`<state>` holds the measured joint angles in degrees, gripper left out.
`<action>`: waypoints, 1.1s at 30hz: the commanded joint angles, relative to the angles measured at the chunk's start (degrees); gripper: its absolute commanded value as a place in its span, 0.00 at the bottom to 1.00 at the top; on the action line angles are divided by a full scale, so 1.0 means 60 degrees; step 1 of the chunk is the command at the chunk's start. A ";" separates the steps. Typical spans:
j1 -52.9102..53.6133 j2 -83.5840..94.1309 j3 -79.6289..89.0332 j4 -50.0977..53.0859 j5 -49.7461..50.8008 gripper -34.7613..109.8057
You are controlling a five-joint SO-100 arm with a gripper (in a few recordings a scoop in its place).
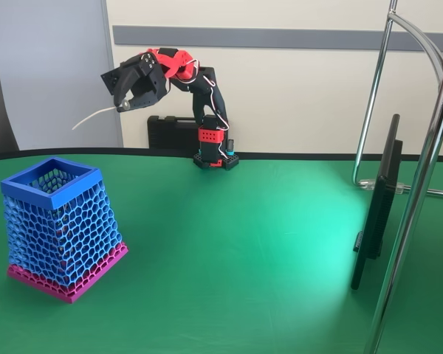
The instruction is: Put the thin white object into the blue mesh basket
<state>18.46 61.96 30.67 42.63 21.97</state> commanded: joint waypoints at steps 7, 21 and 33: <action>0.0117 -0.0732 -0.1201 -0.0059 0.0601 0.27; 0.0557 -0.1714 -0.1523 -0.1582 0.0425 0.27; 0.1011 -0.2183 -0.1406 -0.2153 0.1494 0.27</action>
<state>23.99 48.52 23.38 30.67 29.44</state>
